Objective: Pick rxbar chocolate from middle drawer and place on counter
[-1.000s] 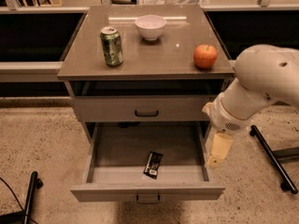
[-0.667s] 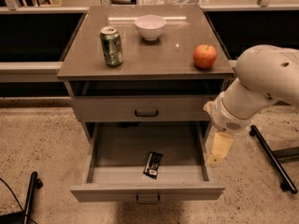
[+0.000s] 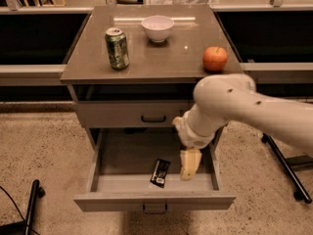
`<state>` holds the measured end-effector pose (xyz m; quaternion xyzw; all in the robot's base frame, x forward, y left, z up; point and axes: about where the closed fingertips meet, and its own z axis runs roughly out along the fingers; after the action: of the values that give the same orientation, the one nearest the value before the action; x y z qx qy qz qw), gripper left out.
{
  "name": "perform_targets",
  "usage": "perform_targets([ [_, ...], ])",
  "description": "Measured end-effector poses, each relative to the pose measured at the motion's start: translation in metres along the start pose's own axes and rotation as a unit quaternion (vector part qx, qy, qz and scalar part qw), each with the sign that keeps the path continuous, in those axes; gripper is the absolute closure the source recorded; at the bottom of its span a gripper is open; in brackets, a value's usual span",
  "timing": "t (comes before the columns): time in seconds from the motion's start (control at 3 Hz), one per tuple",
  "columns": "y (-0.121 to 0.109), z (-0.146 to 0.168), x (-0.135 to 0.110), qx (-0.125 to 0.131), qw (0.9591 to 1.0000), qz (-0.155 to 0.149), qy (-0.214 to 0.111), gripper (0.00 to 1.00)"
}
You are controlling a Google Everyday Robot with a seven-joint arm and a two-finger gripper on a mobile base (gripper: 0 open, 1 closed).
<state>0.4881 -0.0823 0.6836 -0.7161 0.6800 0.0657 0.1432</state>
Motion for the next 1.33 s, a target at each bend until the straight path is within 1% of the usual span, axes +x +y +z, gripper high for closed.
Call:
perform_targets([
  [0.33, 0.001, 0.044, -0.031, 0.004, 0.9954, -0.088, -0.037, 0.0],
  [0.67, 0.0, 0.05, -0.037, 0.008, 0.9919, -0.119, -0.044, 0.0],
  [1.0, 0.0, 0.073, -0.044, -0.027, 0.9878, -0.146, -0.046, 0.0],
  [1.33, -0.009, 0.126, -0.039, -0.063, 0.98, -0.176, -0.068, 0.0],
])
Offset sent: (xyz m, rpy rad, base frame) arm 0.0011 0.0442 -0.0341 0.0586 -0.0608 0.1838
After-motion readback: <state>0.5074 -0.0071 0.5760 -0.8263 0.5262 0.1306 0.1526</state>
